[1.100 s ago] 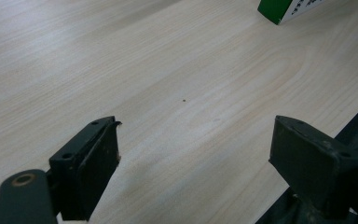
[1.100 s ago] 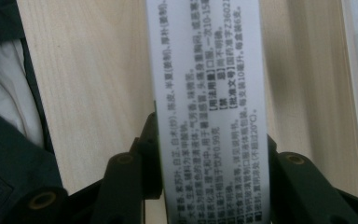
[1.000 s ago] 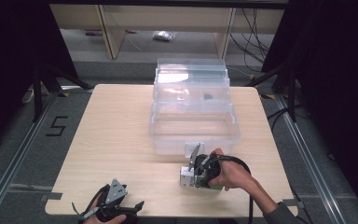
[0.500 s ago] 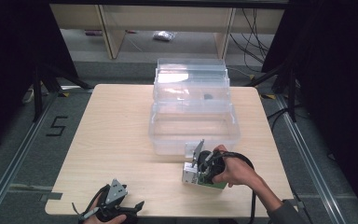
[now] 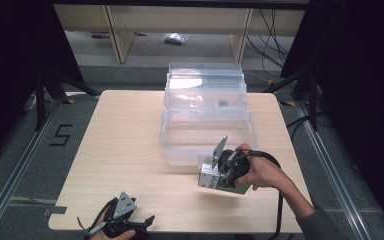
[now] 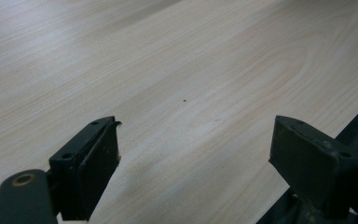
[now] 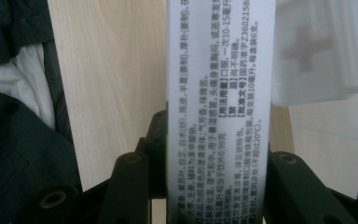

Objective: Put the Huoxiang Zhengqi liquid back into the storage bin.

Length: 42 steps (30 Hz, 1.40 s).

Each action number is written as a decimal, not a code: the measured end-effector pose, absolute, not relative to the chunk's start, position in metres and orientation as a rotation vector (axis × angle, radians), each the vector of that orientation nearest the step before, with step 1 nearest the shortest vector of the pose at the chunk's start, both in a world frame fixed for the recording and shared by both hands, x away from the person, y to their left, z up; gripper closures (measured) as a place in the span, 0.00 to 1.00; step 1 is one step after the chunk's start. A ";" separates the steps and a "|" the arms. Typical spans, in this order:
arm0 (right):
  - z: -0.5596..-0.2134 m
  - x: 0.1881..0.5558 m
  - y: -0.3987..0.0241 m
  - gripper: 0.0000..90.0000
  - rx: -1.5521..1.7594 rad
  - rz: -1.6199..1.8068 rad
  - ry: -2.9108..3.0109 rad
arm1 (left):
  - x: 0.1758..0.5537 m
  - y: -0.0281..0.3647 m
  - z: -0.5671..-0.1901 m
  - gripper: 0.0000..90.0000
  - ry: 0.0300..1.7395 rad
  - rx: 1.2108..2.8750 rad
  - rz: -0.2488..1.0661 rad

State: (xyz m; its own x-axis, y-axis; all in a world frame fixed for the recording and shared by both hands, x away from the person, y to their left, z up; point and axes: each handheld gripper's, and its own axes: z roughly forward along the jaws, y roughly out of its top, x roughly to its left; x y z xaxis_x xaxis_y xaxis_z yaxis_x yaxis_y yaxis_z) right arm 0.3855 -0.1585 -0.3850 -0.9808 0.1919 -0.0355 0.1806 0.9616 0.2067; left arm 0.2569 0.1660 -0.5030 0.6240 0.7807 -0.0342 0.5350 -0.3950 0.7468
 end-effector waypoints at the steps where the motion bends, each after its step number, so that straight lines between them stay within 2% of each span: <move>1: -0.385 0.386 -0.159 0.72 0.290 0.314 3.057 | 0.257 0.166 -0.503 0.17 1.028 2.096 0.418; 26: -0.322 0.418 -0.169 0.72 0.336 0.390 3.017 | 0.258 0.167 -0.503 0.17 1.021 2.103 0.417; 34: -0.311 0.434 -0.167 0.72 0.288 0.408 3.010 | 0.257 0.167 -0.503 0.17 1.017 2.085 0.407; 42: -0.305 0.451 -0.166 0.72 0.373 0.394 2.998 | 0.257 0.167 -0.503 0.17 1.016 2.082 0.410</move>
State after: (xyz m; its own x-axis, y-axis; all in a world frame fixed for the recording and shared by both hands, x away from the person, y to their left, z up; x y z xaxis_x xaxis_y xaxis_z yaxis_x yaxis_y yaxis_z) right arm 0.4514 -0.1660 -0.3048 -0.9656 0.2526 -0.0615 0.2281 0.9367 0.2656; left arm 0.2567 0.1668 -0.5031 0.6306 0.7749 -0.0432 0.5275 -0.3871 0.7563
